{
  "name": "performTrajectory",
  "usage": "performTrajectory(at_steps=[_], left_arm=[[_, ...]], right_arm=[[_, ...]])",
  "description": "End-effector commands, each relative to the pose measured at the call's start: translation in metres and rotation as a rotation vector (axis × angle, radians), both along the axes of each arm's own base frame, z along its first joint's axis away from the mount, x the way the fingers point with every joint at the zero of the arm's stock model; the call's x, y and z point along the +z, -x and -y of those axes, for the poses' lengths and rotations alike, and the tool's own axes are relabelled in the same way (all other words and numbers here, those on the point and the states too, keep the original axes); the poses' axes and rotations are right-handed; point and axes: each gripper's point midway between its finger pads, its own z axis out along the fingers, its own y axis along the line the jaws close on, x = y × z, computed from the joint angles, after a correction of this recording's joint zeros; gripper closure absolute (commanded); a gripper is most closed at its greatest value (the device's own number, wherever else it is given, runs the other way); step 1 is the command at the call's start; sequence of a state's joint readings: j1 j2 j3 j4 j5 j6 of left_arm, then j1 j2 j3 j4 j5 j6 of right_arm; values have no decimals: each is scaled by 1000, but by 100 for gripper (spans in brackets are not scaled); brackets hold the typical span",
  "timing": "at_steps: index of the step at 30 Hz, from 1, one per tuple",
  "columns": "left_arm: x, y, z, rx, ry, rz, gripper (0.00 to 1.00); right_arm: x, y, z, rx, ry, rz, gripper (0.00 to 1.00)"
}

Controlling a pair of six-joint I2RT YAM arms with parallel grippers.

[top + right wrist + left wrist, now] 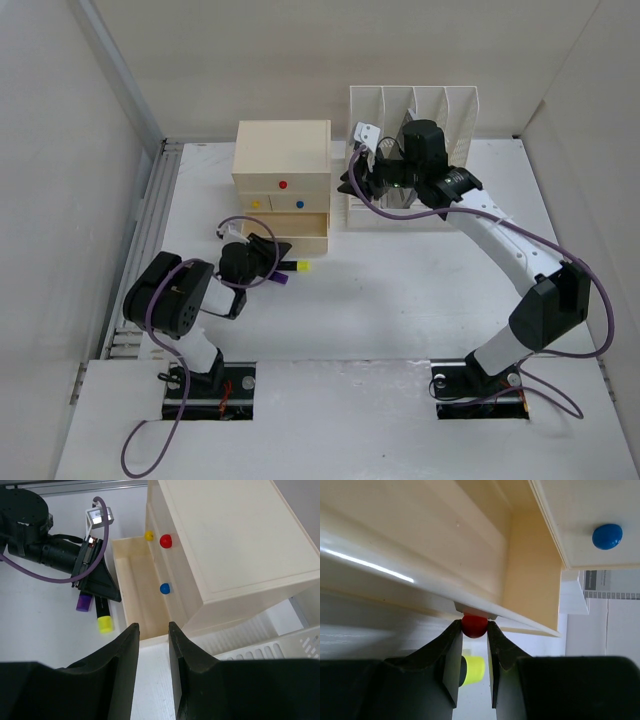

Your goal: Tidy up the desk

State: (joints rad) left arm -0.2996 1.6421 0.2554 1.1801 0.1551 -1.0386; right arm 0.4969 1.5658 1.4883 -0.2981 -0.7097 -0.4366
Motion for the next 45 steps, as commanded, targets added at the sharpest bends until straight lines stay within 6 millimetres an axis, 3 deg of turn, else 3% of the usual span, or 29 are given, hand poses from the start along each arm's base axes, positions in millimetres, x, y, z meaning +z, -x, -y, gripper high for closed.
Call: performTrajectory(at_steps=[1,8,10,12,13,14,15,17,18,19,20,21,22,23,25,26,28,29,30,31,32,33,34,36,37,40,42,45], left_arm=[[22,-38,-41,181,-49,91,99],[22,-56,-40,168,-88,92,98],[22,-55,-39,159,-85,92,97],[27,-50,-38,148,-77,106,92],[28,-46,-37,138,-73,107,87],[25,-36,-36,125,-69,106,75],[36,-32,-37,126,-60,137,67],[43,-22,-37,114,-51,156,52],[35,-8,-35,99,-57,129,46],[54,-3,-33,92,-42,178,36],[58,4,-29,72,-50,187,32],[49,15,-31,73,-74,152,30],[73,20,-29,67,-52,222,29],[84,24,-28,64,-53,249,25],[81,38,-28,50,-92,229,24],[115,44,-28,52,-70,324,24],[143,50,-33,61,-103,395,26],[157,61,-40,76,-117,414,30],[168,66,-46,90,-136,431,35],[180,73,-48,91,-153,451,58],[189,80,-57,109,-195,444,69],[214,94,-62,120,-178,514,75],[226,102,-67,133,-181,534,80],[255,122,-82,169,-217,592,80],[264,129,-88,182,-239,608,77],[285,148,-104,218,-302,637,51],[287,154,-109,210,-375,653,45],[284,155,-109,190,-433,657,38]], right_arm=[[14,2,-2,25,-42,36,65],[11,-2,1,-6,-29,33,62],[7,-4,0,-6,-24,25,58],[-3,-3,1,-2,-1,1,44],[-5,-3,2,6,15,14,38],[-8,-4,2,11,27,16,30],[-7,0,1,42,32,20,15],[-20,6,-3,89,84,9,5],[-22,10,-8,107,96,4,0],[-25,13,-13,121,113,3,0],[-29,16,-14,127,136,-7,0],[-29,15,-19,130,145,11,0],[-32,20,-24,128,166,12,0],[-33,22,-27,131,177,26,0],[-45,26,-32,139,226,61,0],[-43,32,-42,154,224,83,6],[-60,39,-51,174,252,59,21],[-62,44,-61,197,255,58,48],[-73,48,-64,206,277,38,59],[-80,52,-69,221,286,27,64],[-95,52,-74,227,312,7,65],[-104,58,-81,241,330,0,62],[-112,58,-86,243,343,0,59],[-143,59,-92,246,398,-33,47],[-153,62,-95,251,416,-43,43],[-183,60,-102,261,459,-82,41],[-202,54,-107,247,499,-88,41],[-212,48,-111,209,530,-90,41]])
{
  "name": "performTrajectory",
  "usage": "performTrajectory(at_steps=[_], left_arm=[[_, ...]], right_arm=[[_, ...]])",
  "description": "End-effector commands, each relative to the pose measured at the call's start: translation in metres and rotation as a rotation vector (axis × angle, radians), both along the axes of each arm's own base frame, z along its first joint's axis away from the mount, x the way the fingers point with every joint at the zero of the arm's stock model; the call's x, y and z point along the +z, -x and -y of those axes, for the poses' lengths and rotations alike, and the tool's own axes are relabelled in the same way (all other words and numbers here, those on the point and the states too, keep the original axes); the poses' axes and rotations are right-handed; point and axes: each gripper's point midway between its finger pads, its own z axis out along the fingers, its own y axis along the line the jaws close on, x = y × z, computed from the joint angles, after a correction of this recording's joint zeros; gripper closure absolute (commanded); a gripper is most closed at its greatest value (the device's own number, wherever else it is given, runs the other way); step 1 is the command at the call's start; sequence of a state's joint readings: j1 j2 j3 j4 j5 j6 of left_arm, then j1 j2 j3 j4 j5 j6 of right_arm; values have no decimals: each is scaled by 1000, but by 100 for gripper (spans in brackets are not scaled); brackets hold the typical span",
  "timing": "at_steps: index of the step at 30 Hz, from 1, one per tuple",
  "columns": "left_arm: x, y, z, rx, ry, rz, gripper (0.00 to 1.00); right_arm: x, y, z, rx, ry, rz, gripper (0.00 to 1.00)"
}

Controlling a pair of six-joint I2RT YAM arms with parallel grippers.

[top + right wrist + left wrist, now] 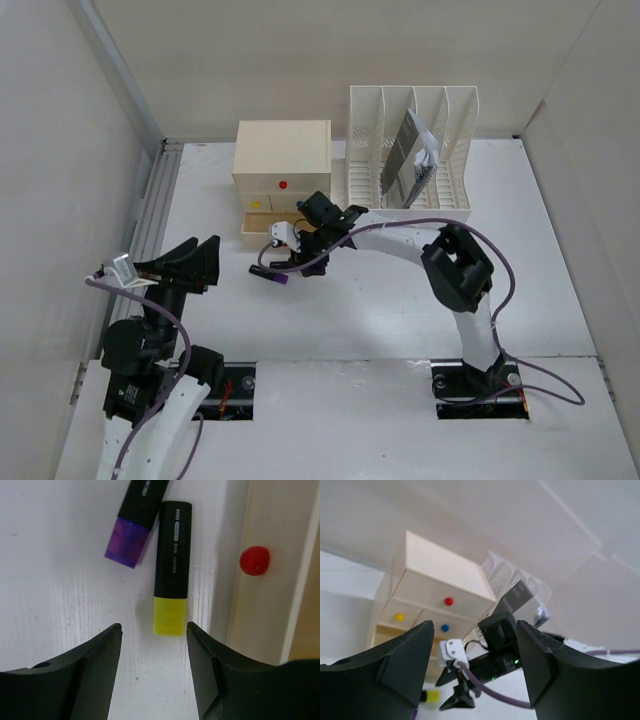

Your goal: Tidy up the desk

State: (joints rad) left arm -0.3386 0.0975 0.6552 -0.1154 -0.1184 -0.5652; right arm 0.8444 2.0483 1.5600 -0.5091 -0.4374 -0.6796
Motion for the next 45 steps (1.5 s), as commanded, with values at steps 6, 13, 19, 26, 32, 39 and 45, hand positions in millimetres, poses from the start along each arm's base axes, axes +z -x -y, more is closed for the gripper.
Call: performTrajectory(at_steps=[6,13,19,26,32,39,45], left_arm=[[-28,-4,4,-7,-178,-74,31],[-32,-5,9,-29,-195,-79,29],[-29,-1,7,-27,-189,-60,28],[-27,1,5,-18,-184,-52,27],[-27,1,5,-18,-184,-52,27],[-29,-2,6,-19,-187,-63,27],[-29,-1,6,-21,-178,-64,27]], right_arm=[[2,-22,-20,-72,24,103,37],[-18,-31,-23,-115,65,119,34],[-34,-27,-19,-119,108,82,34],[-29,-18,-21,-80,89,52,84],[38,-2,-34,-22,-23,79,96],[136,-8,-41,-67,-179,241,98],[148,-54,-20,-320,-154,426,99]])
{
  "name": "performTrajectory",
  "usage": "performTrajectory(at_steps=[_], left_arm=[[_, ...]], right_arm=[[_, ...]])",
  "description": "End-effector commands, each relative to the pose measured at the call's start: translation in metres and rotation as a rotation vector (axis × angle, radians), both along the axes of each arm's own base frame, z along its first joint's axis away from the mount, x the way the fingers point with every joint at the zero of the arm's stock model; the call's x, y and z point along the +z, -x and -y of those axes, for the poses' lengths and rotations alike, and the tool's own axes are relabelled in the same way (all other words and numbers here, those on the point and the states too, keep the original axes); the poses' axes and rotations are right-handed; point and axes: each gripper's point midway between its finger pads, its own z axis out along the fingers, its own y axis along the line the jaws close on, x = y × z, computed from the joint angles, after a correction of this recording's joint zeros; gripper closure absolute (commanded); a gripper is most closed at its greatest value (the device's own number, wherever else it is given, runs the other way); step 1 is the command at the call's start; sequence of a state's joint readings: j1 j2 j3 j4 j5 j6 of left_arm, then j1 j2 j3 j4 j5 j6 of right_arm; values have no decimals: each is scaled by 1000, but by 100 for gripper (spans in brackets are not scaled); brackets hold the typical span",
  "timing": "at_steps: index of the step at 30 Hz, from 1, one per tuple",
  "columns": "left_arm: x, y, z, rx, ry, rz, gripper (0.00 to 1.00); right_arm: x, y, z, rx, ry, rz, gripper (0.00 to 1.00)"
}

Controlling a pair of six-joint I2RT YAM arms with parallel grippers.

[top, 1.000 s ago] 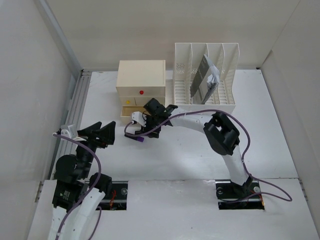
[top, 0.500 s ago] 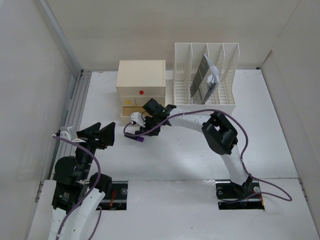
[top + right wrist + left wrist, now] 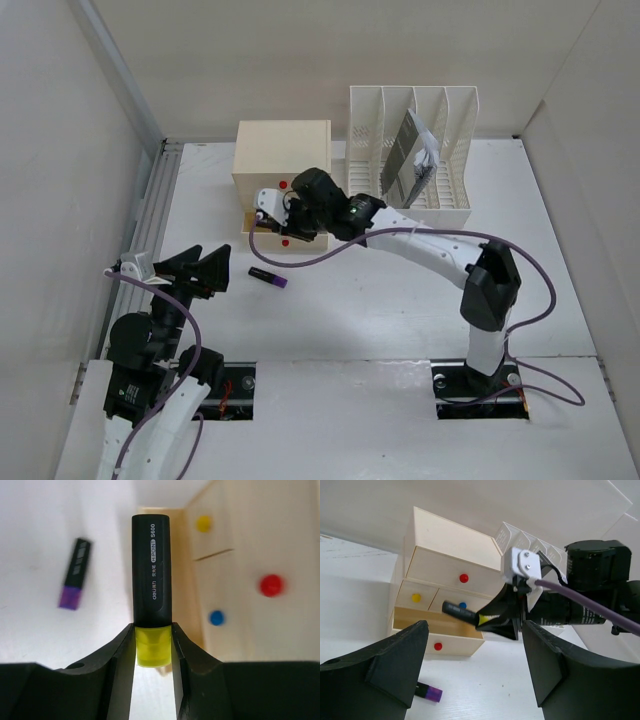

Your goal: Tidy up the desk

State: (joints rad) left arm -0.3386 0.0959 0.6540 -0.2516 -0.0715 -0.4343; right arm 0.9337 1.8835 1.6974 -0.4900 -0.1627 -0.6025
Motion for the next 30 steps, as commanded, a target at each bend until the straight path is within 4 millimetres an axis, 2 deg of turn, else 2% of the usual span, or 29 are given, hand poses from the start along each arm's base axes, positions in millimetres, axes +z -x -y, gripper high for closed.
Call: performTrajectory(at_steps=[1,2,3,5,11,14,15,16,17,19,21,24,26,27,29,30], left_arm=[[8,1,1,-9,3,34,27],[8,1,1,-9,3,34,27],[8,1,1,-9,3,34,27],[8,1,1,-9,3,34,27],[8,1,1,-9,3,34,26],[8,1,1,-9,3,34,26],[8,1,1,-9,3,34,26],[8,1,1,-9,3,34,26],[8,1,1,-9,3,34,26],[8,1,1,-9,3,34,26],[8,1,1,-9,3,34,26],[8,1,1,-9,3,34,26],[8,1,1,-9,3,34,26],[8,1,1,-9,3,34,26],[8,1,1,-9,3,34,26],[8,1,1,-9,3,34,26]], right_arm=[[21,-40,10,-207,-37,140,99],[16,-51,17,-268,-9,174,99],[19,-55,20,-294,-8,193,99],[10,-63,23,-332,20,210,99],[-9,-71,26,-363,76,224,99],[-9,-76,26,-376,85,243,94],[-16,-78,27,-386,102,244,91],[-23,-80,28,-391,118,243,76],[-23,-81,30,-400,122,248,70],[-28,-81,29,-398,131,243,51],[-28,-81,29,-398,131,243,48],[-24,-75,22,-356,101,221,48],[-13,-65,14,-305,53,189,49],[-16,-61,11,-288,46,162,50],[-14,-43,5,-212,21,92,52],[-15,-24,-9,-123,-21,10,53]])
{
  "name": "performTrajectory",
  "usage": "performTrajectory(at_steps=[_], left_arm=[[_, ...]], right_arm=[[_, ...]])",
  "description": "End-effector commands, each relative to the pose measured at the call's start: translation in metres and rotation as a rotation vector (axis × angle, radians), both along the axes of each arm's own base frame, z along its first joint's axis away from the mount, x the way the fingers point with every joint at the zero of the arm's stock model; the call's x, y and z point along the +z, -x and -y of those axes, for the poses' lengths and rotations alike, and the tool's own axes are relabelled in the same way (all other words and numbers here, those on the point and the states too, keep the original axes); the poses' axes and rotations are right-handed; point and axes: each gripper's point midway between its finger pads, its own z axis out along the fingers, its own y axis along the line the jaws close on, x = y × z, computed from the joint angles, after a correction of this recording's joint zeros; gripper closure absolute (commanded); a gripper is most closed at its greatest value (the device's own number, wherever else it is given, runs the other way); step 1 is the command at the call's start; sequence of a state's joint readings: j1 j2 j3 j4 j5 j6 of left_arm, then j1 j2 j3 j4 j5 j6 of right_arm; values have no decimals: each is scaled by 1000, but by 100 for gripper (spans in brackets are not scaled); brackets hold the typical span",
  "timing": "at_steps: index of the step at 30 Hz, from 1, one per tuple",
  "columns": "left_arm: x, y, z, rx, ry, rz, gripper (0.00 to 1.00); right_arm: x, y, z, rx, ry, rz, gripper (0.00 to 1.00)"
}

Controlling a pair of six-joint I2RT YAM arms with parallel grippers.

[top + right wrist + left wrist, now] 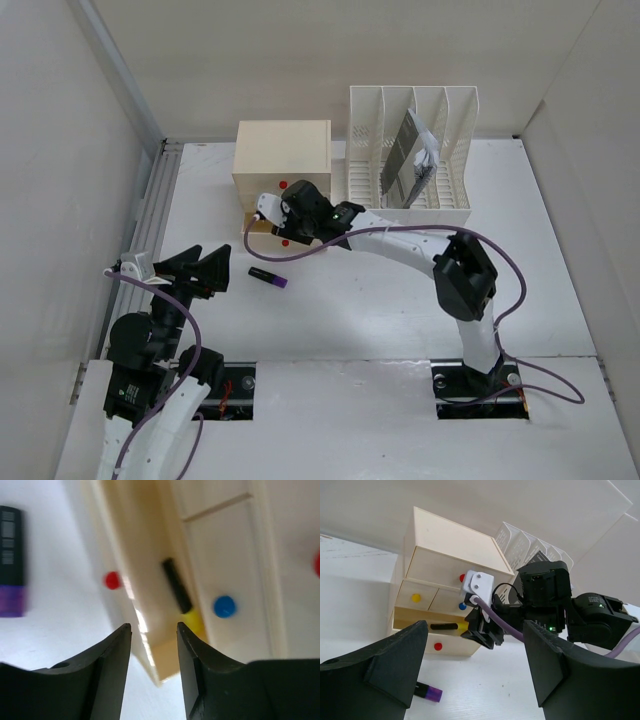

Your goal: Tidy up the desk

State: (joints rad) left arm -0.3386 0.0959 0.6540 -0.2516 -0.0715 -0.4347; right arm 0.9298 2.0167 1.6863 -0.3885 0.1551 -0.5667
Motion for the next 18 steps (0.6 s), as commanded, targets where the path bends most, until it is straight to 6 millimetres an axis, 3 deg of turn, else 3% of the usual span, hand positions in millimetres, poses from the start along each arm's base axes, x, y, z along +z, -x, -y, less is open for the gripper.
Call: performTrajectory(at_steps=[1,3,7,8,11,16,17,18], left_arm=[[8,1,1,-9,2,34,26],[10,3,1,-9,5,43,26],[12,4,-2,0,10,52,26],[12,4,-2,0,11,53,26],[9,4,-2,0,11,53,26],[9,4,-2,0,11,53,26],[9,4,-2,0,11,53,26],[9,4,-2,0,11,53,26]], right_arm=[[33,46,-32,198,-181,-161,53],[24,81,-48,329,-244,-319,53],[-12,109,-60,375,-227,-460,54],[-22,109,-62,352,-227,-487,54],[-23,114,-71,353,-255,-505,52],[-43,124,-79,306,-265,-567,48],[-58,123,-78,281,-245,-585,48],[-58,127,-80,290,-243,-586,47]])
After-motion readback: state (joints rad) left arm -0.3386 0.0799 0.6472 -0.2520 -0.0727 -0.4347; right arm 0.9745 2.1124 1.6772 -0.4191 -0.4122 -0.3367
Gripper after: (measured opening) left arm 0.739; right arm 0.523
